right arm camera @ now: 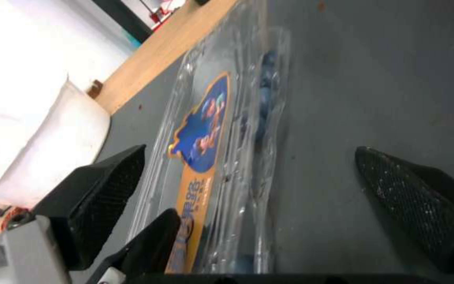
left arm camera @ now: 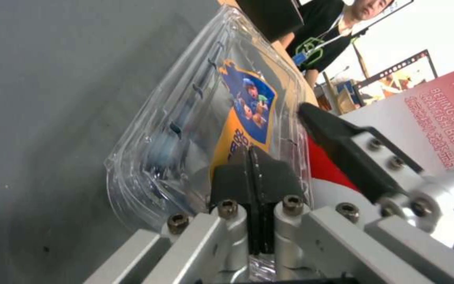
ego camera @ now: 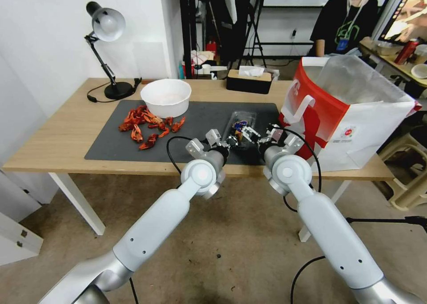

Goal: Close the takeout container lid, then place the container into the takeout bag.

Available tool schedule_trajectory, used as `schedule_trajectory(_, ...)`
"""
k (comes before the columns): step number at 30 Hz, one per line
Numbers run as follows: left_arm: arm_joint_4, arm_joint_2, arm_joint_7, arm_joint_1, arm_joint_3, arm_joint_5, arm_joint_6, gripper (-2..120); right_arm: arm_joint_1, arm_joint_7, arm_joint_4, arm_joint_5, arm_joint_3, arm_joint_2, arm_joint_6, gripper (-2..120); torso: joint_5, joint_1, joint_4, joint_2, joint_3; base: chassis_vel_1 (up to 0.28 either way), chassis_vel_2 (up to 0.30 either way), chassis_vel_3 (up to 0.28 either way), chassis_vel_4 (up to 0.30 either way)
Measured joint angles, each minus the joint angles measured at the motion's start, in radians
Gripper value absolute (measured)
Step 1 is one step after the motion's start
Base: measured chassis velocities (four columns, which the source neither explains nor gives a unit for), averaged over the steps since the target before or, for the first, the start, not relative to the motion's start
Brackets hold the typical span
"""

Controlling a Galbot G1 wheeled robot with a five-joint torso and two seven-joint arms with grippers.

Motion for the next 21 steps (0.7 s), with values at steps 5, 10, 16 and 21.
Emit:
schedule_trajectory(5,0.001,0.000,0.000,-0.003,0.007,0.003,-0.001,0,0.016,-0.007,-0.033,-0.012,-0.015,0.023,-0.003,89,0.0001,0.000,0.0000,0.000,0.000,0.000,0.000,0.000,0.000)
schedule_trajectory(10,0.001,0.000,0.001,-0.005,0.011,0.004,-0.002,0,0.033,-0.014,-0.062,-0.026,-0.025,0.047,-0.004,69,-0.0001,0.000,0.0001,0.000,0.000,0.000,0.000,0.000,0.000)
schedule_trajectory(16,0.001,0.008,0.001,-0.006,0.012,0.004,-0.004,0,0.038,-0.027,-0.087,-0.049,-0.030,0.071,-0.002,46,0.0000,0.000,0.0003,0.000,0.000,0.000,0.000,0.000,0.000)
schedule_trajectory(21,0.000,0.012,0.002,-0.005,0.012,0.005,-0.006,0,0.038,-0.030,-0.097,-0.060,-0.030,0.079,0.000,31,0.0001,0.000,0.0000,0.000,0.000,0.000,0.000,0.000,0.000)
